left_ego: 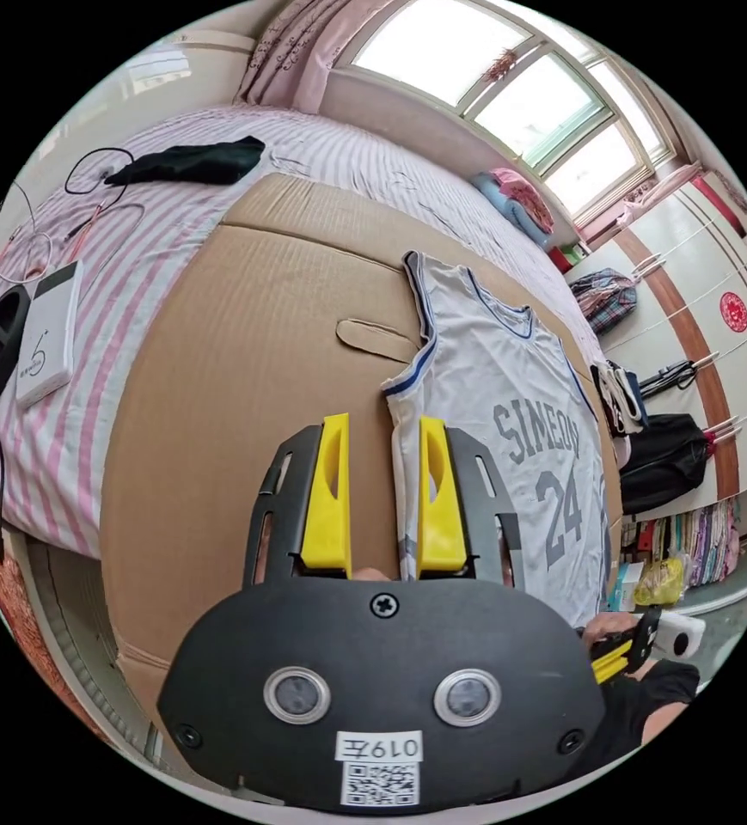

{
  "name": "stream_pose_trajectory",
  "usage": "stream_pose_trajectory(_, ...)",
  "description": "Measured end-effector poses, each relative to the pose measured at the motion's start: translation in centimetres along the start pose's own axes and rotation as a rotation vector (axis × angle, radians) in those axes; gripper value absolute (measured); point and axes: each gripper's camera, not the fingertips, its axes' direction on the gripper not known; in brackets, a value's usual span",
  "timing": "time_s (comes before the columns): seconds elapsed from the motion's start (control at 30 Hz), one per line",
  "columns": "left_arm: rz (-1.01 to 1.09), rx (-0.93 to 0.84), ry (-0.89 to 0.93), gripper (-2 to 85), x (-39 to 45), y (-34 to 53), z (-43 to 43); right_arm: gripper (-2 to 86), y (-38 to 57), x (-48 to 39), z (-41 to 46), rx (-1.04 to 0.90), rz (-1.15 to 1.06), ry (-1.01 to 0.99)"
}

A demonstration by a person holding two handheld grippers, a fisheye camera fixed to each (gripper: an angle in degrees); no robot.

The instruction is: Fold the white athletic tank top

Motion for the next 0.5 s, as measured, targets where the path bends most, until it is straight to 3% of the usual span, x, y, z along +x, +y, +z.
stream_pose_trajectory(0.3,0.038,-0.073,0.016,5.3,-2.6,-3.0,3.7,6.5,-6.0,-6.4,5.8,-0.122,-0.179,0.008)
stream_pose_trajectory(0.5,0.071,-0.079,0.002,1.9,-3.9,-3.8,4.2,6.7,-7.7,-7.8,9.0,-0.211,-0.222,-0.087)
